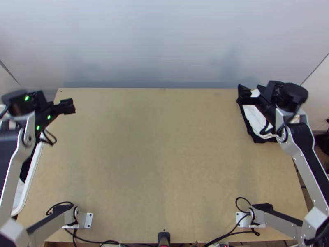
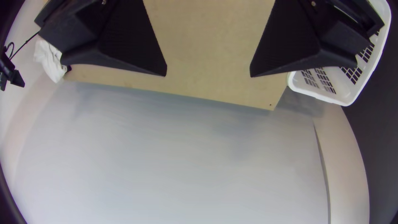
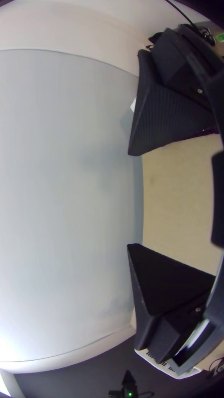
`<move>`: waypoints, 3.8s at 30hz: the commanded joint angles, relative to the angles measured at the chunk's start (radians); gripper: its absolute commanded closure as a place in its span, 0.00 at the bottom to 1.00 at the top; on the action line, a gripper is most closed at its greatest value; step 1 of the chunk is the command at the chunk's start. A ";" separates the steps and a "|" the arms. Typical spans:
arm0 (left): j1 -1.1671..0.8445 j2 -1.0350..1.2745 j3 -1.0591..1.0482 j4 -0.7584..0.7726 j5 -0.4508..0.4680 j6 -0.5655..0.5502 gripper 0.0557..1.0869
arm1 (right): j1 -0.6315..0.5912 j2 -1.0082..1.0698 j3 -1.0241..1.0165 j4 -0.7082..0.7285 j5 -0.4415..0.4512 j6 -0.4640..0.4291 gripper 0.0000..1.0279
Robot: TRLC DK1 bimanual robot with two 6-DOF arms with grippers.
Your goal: Fold the t-shirt
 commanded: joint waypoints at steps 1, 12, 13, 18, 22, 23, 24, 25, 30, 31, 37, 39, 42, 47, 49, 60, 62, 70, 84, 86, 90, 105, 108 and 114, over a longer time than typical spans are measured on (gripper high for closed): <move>0.030 0.190 0.163 -0.058 -0.011 -0.017 0.05 | 0.033 0.096 0.059 -0.022 0.002 0.012 0.04; 0.305 0.271 0.145 -0.063 -0.012 0.038 0.05 | 0.153 0.145 0.099 -0.051 0.023 -0.010 0.04; 0.332 0.277 0.139 -0.051 -0.012 0.044 0.05 | 0.167 0.156 0.111 -0.057 0.028 -0.014 0.04; 0.504 0.388 0.140 0.027 -0.012 0.087 0.05 | 0.205 0.229 0.183 -0.094 0.032 -0.030 0.04; 0.602 0.517 0.185 0.054 -0.014 0.152 0.05 | 0.230 0.258 0.216 -0.106 0.031 -0.028 0.04; 0.625 0.549 0.196 0.075 -0.014 0.169 0.05 | 0.236 0.263 0.217 -0.109 0.031 -0.027 0.04; 0.644 0.584 0.211 0.087 -0.012 0.189 0.05 | 0.242 0.268 0.217 -0.114 0.031 -0.030 0.04; 0.657 0.619 0.229 0.098 -0.012 0.207 0.05 | 0.248 0.271 0.213 -0.117 0.031 -0.033 0.04; 0.719 0.843 0.393 0.092 -0.012 0.235 0.05 | 0.266 0.272 0.202 -0.124 0.031 -0.028 0.04; 0.726 0.886 0.433 0.078 -0.012 0.239 0.05 | 0.271 0.272 0.200 -0.134 0.031 -0.028 0.04; 0.733 1.095 0.601 0.034 -0.012 0.279 0.05 | 0.282 0.258 0.157 -0.144 0.037 -0.028 0.04; 0.731 1.143 0.634 0.029 -0.012 0.281 0.05 | 0.289 0.251 0.143 -0.144 0.037 -0.033 0.04; 0.726 1.204 0.682 0.029 -0.012 0.290 0.05 | 0.300 0.240 0.127 -0.144 0.037 -0.045 0.04; 0.723 1.363 0.852 -0.046 -0.012 0.282 0.05 | 0.297 0.238 0.111 -0.146 0.039 -0.060 0.04; 0.723 1.434 0.935 -0.086 -0.012 0.278 0.05 | 0.300 0.238 0.102 -0.147 0.037 -0.059 0.05; 0.683 1.581 1.007 -0.023 -0.032 0.287 0.05 | 0.299 0.232 0.079 -0.177 0.060 -0.057 0.06; 0.676 1.601 1.010 -0.023 -0.032 0.285 0.05 | 0.299 0.232 0.078 -0.183 0.062 -0.060 0.06; 0.667 1.667 1.027 0.046 -0.113 0.291 0.05 | 0.297 0.234 0.085 -0.192 0.074 -0.070 0.06; 0.664 1.696 1.035 0.078 -0.210 0.348 0.16 | 0.296 0.265 0.088 -0.187 0.083 -0.079 0.06; 0.662 1.704 1.033 0.067 -0.215 0.356 0.17 | 0.294 0.266 0.088 -0.187 0.089 -0.080 0.06; 0.673 1.702 1.035 0.107 -0.216 0.353 0.54 | 0.288 0.268 0.078 -0.186 0.092 -0.091 0.06; 0.705 1.655 1.027 0.167 -0.242 0.313 0.72 | 0.282 0.286 0.091 -0.157 0.126 -0.106 0.06; 0.719 1.609 1.022 0.158 -0.241 0.301 0.92 | 0.283 0.288 0.084 -0.157 0.126 -0.106 0.06; 0.751 1.483 0.998 0.089 -0.158 0.245 0.96 | 0.283 0.289 0.082 -0.155 0.126 -0.102 0.06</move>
